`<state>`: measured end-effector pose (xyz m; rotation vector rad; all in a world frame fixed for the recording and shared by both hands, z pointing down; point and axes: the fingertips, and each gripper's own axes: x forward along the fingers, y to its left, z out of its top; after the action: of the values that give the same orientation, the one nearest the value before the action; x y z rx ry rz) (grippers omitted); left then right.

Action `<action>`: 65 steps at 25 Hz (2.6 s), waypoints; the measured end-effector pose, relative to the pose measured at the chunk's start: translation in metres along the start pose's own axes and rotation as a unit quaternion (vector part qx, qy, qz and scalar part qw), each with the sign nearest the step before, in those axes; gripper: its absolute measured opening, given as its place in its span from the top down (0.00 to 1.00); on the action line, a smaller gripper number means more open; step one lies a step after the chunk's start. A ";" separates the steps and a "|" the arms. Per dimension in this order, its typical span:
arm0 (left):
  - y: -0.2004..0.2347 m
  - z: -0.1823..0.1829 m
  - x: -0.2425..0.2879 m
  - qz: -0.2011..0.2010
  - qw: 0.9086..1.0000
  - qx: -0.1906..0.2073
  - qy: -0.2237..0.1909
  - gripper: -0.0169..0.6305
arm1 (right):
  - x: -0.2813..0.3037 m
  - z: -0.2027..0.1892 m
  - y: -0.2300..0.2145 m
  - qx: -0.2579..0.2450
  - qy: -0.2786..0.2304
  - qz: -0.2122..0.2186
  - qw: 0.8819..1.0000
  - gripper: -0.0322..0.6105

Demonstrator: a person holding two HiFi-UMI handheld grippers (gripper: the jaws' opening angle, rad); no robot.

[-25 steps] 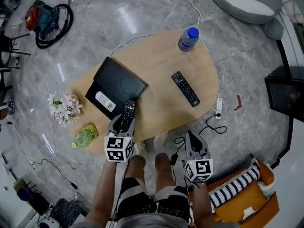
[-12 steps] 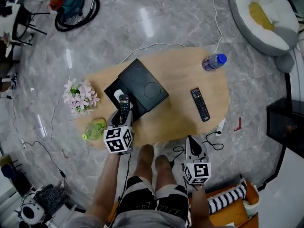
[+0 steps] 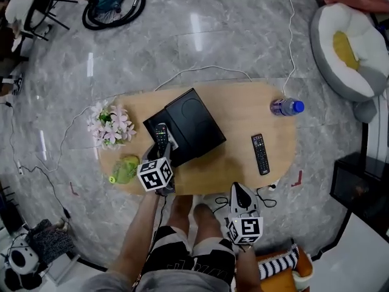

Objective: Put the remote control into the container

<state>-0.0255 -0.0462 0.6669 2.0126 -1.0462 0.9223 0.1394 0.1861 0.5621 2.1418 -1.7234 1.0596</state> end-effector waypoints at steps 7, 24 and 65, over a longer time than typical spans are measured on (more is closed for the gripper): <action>0.017 0.004 0.030 0.031 0.999 -0.017 0.018 0.67 | 0.025 0.007 0.007 0.001 0.020 0.003 1.000 0.93; 0.034 -0.023 0.070 0.076 0.990 -0.013 0.118 0.67 | 0.076 0.024 0.031 -0.009 0.042 0.019 0.999 0.93; -0.051 0.111 -0.118 -0.094 0.978 0.137 -0.126 0.67 | 0.041 0.111 0.047 -0.042 -0.051 0.009 0.998 0.93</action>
<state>-0.0010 -0.0688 0.5003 2.4623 -0.8741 0.7585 0.1442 0.0782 0.4949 2.1670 -1.8006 0.8794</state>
